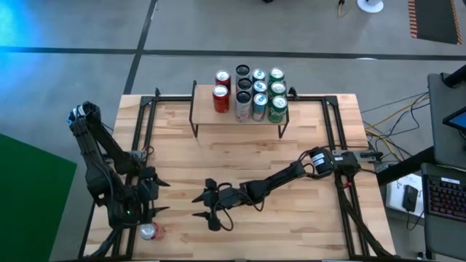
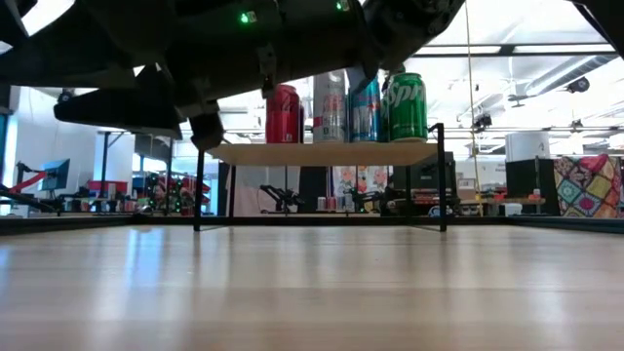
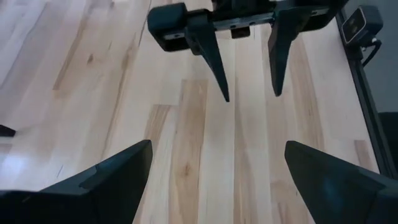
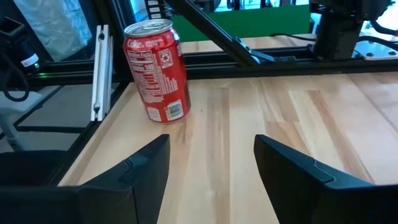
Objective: Place canned beverage on shelf
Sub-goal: Put the red soda can on the shelf aligned with the other red soda cans
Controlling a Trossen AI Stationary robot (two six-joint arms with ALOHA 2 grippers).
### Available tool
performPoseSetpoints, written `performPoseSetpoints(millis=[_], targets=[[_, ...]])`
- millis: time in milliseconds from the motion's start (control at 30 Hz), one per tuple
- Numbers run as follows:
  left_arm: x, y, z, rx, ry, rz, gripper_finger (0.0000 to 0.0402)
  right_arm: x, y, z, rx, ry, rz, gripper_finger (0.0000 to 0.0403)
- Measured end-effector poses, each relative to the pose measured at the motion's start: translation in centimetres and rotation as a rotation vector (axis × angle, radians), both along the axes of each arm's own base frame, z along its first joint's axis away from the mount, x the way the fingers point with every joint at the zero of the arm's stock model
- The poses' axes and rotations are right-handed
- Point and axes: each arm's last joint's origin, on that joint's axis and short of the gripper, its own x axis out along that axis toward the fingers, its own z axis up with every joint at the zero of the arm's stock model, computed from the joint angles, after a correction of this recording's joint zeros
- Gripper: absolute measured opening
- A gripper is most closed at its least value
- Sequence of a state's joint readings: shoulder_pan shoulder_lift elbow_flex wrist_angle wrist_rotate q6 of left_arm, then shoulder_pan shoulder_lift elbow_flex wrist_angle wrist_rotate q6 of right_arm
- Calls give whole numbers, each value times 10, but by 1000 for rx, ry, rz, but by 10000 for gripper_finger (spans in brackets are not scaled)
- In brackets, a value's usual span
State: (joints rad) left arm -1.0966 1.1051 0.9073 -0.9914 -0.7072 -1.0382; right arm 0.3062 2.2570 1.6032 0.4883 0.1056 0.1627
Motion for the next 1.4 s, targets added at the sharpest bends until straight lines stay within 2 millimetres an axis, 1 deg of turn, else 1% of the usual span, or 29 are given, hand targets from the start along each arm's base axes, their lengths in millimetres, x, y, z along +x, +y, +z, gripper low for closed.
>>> performPoseSetpoints(millis=[233,1067,1267,1400], targets=[[0,1,0,16,-30,12,352,-1,4,0,10,7,32,224],[-1,4,-5,43,-40,34,352,-1,4,0,34,13,34,224],[-1,4,-6,45,-39,34,352,-4,3,-8,21,104,23,224],[-1,4,-7,51,-36,34,352,-3,2,-7,51,86,-15,224]])
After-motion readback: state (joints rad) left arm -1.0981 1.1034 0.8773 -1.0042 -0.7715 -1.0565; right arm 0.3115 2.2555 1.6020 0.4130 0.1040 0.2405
